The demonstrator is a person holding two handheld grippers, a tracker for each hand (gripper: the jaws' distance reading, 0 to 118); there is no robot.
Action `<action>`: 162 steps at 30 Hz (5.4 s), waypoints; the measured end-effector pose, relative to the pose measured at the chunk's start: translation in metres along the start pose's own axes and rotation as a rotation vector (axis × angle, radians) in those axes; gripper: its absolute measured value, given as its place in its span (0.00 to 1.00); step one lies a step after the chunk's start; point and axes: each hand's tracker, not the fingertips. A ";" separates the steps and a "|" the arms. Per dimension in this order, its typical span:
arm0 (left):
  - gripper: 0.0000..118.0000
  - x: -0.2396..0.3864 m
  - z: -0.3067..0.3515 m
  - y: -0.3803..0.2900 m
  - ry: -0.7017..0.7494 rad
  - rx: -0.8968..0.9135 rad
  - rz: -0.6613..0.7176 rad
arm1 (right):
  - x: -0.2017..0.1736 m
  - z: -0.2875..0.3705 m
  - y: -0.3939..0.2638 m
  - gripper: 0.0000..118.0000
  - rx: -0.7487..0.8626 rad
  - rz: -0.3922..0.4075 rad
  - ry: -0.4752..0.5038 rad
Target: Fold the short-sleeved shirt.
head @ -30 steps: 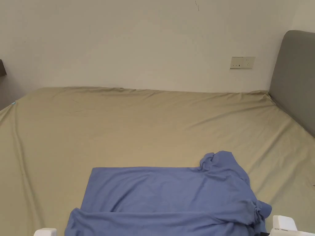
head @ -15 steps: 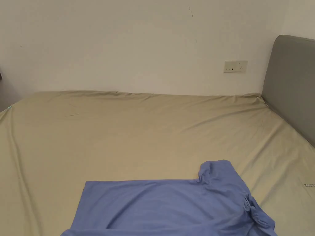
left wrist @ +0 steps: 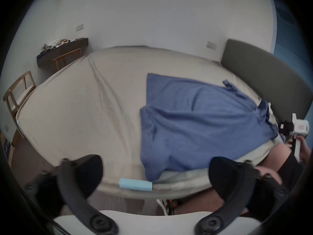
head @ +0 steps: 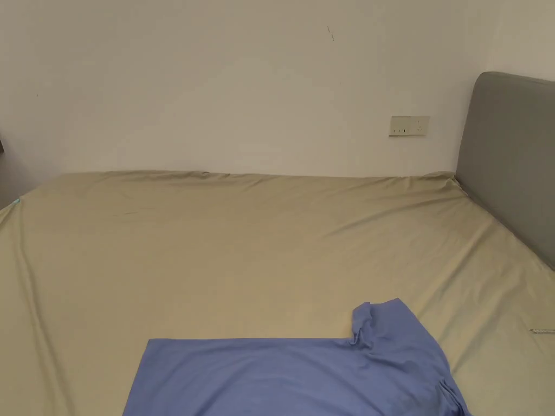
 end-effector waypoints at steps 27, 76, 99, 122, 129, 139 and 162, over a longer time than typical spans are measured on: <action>0.43 0.024 -0.146 0.213 -0.069 0.032 -0.060 | -0.117 0.060 0.077 0.01 0.237 0.279 0.102; 0.01 0.015 -0.256 0.229 -0.021 -0.093 -0.075 | -0.030 -0.283 0.227 0.94 -0.260 0.138 -0.002; 0.01 0.031 -0.219 0.238 -0.025 -0.085 -0.099 | -0.040 -0.243 0.236 0.02 -0.233 0.113 0.046; 0.01 -0.003 -0.022 0.084 -0.176 -0.044 -0.088 | 0.007 0.000 0.085 0.02 -0.166 0.056 0.206; 0.01 -0.005 -0.050 0.045 -0.132 -0.106 -0.095 | 0.001 -0.023 0.032 0.02 -0.241 0.119 0.126; 1.00 -0.014 -0.026 0.046 -0.091 0.029 -0.059 | 0.010 -0.012 0.037 0.99 -0.082 0.151 0.063; 0.30 -0.032 -0.005 0.062 -0.325 -0.034 0.119 | -0.116 0.142 0.039 0.01 0.491 0.377 0.100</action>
